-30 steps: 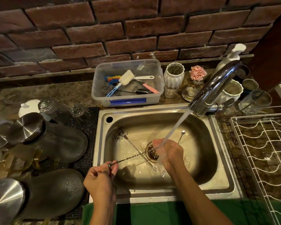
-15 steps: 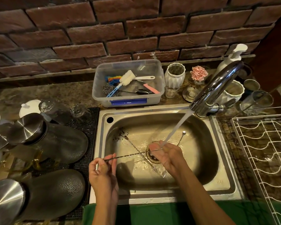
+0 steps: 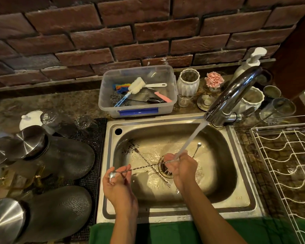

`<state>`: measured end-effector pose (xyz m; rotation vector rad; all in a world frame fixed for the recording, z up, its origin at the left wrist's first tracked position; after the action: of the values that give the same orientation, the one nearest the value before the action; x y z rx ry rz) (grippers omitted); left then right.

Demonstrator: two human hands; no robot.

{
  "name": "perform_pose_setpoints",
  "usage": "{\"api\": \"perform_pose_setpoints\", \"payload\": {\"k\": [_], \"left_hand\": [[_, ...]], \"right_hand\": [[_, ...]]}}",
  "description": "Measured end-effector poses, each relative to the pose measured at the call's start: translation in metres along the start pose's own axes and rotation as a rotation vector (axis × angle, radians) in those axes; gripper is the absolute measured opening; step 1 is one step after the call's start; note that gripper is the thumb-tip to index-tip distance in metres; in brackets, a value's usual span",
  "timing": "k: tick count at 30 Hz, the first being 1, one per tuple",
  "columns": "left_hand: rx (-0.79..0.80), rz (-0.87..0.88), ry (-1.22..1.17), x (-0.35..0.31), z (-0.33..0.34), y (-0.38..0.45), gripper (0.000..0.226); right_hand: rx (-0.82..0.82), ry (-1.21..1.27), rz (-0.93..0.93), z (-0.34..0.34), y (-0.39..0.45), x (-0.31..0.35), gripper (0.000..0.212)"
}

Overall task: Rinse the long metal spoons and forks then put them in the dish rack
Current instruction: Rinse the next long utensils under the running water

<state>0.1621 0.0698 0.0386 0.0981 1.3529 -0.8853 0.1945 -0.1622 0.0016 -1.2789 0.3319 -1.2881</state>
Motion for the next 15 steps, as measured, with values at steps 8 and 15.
{"api": "perform_pose_setpoints", "payload": {"k": [8,15], "left_hand": [[-0.070,-0.008,-0.057,0.001,-0.012,0.015,0.039],[0.070,-0.477,0.016,0.084,0.061,-0.060,0.016]], "right_hand": [[0.158,-0.140,0.040,0.015,0.001,-0.004,0.018],[0.133,-0.495,-0.082,-0.005,0.002,0.002,0.025]]}}
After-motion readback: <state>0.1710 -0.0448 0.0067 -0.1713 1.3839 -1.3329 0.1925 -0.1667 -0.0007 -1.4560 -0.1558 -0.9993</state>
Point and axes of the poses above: each hand's wrist, its own y-axis towards the middle knuckle, its own z-axis out of the palm, x = y × z, the point moved 8 cm from there along y, towards the middle knuckle, and after that the axes turned 4 degrees about z, right-handed, at the moved point
